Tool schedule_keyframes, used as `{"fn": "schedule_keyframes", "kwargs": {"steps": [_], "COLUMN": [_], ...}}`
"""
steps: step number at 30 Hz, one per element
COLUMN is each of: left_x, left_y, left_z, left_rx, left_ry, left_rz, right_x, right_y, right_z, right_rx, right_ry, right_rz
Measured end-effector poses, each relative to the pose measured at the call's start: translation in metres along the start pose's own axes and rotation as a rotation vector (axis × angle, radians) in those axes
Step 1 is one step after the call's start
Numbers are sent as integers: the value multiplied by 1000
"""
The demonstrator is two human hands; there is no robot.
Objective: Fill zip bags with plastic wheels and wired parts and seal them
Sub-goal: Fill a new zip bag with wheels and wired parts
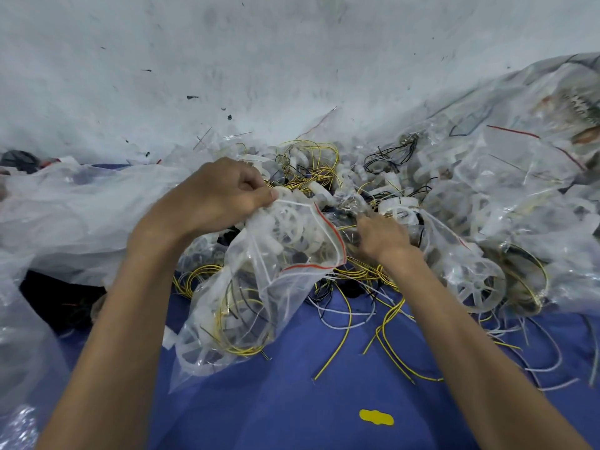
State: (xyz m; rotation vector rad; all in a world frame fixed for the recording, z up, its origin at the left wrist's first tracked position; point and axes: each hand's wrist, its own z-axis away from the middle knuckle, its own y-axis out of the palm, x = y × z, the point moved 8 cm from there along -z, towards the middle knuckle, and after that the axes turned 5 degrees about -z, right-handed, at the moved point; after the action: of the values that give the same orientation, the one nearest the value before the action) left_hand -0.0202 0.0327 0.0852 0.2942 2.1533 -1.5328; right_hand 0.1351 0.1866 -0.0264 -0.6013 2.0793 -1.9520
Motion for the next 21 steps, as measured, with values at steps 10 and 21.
{"fn": "schedule_keyframes", "kwargs": {"steps": [10,21], "left_x": [0,-1], "left_y": [14,24], "left_z": [-7,-8], "left_rx": [36,94], "left_ry": [54,73], "left_rz": [-54,-104], "right_x": [-10,-38], "right_y": [-16,-22], "right_z": [-4,2], "right_rx": [-121,29], "right_ry": [16,31], "right_rz": [-74,-59]}}
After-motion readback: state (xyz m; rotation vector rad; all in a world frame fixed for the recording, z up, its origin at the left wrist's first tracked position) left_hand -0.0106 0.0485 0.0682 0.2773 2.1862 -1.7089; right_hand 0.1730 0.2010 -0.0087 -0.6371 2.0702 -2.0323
